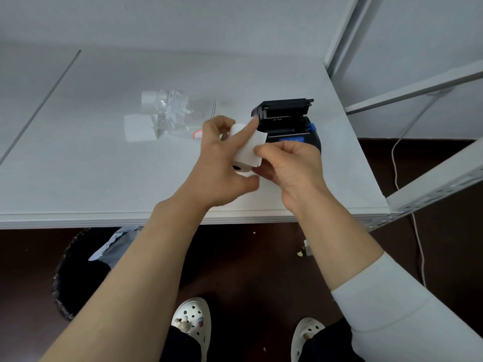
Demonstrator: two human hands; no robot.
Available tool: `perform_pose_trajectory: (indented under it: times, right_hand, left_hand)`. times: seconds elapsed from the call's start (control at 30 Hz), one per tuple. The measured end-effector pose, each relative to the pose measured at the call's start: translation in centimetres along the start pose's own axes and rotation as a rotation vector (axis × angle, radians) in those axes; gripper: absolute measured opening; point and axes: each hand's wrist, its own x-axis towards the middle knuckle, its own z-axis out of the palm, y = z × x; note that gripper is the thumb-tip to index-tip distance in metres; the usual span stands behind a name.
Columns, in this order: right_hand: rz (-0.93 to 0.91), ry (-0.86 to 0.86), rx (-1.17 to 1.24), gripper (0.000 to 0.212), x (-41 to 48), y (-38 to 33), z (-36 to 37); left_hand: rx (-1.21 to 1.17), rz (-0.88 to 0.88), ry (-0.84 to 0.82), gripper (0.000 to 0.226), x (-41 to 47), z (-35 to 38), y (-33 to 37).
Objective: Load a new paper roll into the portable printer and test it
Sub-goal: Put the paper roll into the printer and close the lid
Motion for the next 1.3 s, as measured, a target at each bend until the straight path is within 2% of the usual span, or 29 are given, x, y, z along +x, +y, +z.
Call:
perform_pose_trajectory:
  times: [0.2, 0.3, 0.37, 0.47, 0.53, 0.67, 0.8, 0.97, 1.03, 1.17, 1.3]
  right_hand:
    - [0.003, 0.017, 0.12, 0.025, 0.5, -0.3, -1.1]
    - [0.048, -0.048, 0.138, 0.01, 0.9, -0.3, -2.0]
    - [0.054, -0.053, 0.099, 0.033, 1.2, -0.6, -2.9]
    - [0.009, -0.117, 0.106, 0.025, 1.5, -2.0, -4.1]
    - [0.006, -0.082, 0.09, 0.019, 2.0, -2.7, -4.9]
    - [-0.137, 0.012, -0.094, 0.013, 4.1, -2.5, -6.0]
    - [-0.217, 0.106, -0.191, 0.009, 6.1, -1.6, -6.7]
    - [-0.32, 0.137, -0.267, 0.007, 7.5, -1.3, -6.6]
    - [-0.289, 0.131, -0.255, 0.008, 7.8, -1.3, -6.8]
    - [-0.141, 0.063, -0.075, 0.01, 7.9, -0.8, -7.0]
    - [-0.133, 0.065, -0.063, 0.01, 7.1, -0.9, -6.6]
  left_hand:
    - [0.026, 0.045, 0.112, 0.068, 0.8, 1.3, 0.9]
    - [-0.043, 0.07, 0.14, 0.058, 0.8, 1.8, 1.1]
    - [-0.078, 0.11, 0.137, 0.055, 0.9, 2.1, 1.4]
    - [-0.11, 0.138, 0.139, 0.054, 1.8, 2.6, 1.9]
    - [-0.158, 0.118, 0.125, 0.056, 2.9, 3.0, 2.4]
    - [-0.148, 0.098, 0.086, 0.06, 5.0, 3.8, 3.2]
    - [0.066, 0.015, 0.171, 0.054, 6.2, 5.8, 2.4]
    - [0.062, 0.004, 0.271, 0.057, 6.6, 7.5, 1.8]
    - [0.035, 0.007, 0.264, 0.058, 6.7, 7.7, 1.8]
    - [-0.016, -0.025, 0.194, 0.057, 7.0, 7.6, 2.1]
    - [-0.027, -0.06, 0.145, 0.058, 6.6, 6.8, 2.2]
